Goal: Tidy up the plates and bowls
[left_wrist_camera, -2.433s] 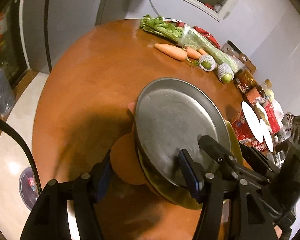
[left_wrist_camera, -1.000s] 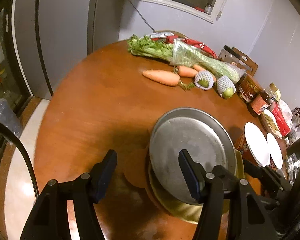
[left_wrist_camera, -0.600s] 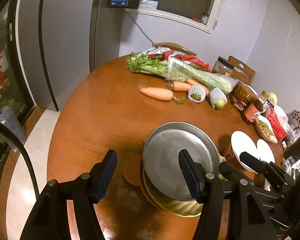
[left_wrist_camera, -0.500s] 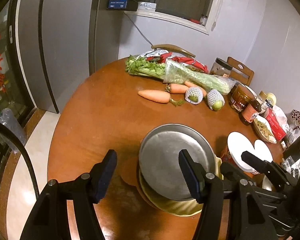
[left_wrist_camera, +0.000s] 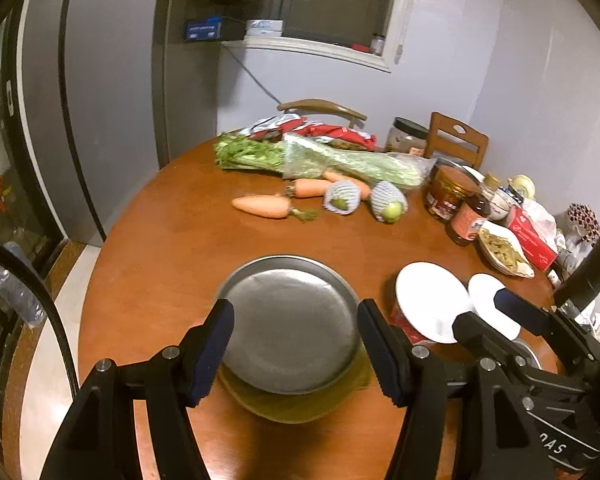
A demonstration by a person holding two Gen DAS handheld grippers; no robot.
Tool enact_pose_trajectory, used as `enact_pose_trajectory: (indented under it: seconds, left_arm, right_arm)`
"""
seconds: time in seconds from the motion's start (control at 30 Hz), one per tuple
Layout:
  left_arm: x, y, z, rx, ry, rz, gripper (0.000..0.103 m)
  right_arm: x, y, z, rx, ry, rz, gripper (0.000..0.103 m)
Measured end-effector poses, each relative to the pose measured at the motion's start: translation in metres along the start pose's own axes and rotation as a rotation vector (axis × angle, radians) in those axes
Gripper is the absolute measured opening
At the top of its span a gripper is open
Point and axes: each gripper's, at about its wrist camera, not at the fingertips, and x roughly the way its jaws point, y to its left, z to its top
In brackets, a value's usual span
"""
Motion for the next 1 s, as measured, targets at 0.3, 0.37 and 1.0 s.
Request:
enact_pose_trajectory:
  seconds: [0.3,0.37,1.0]
  left_arm:
    - [-0.005,-0.054,-0.003,0.063,0.002,-0.040,0.064]
    - [-0.006,-0.065,-0.003,0.076,-0.002,-0.049,0.064]
    - [-0.004,-0.143,-0.027,0.162,0.018,-0.143,0.064]
  right_arm:
    - [-0.044,-0.044,-0.012,0.025,-0.044,-0.043,0.072]
    - [-0.051,-0.053,-0.016,0.035,-0.048,-0.065,0.072]
    - [-0.099,-0.137,-0.056,0.124,-0.062,-0.191,0.072]
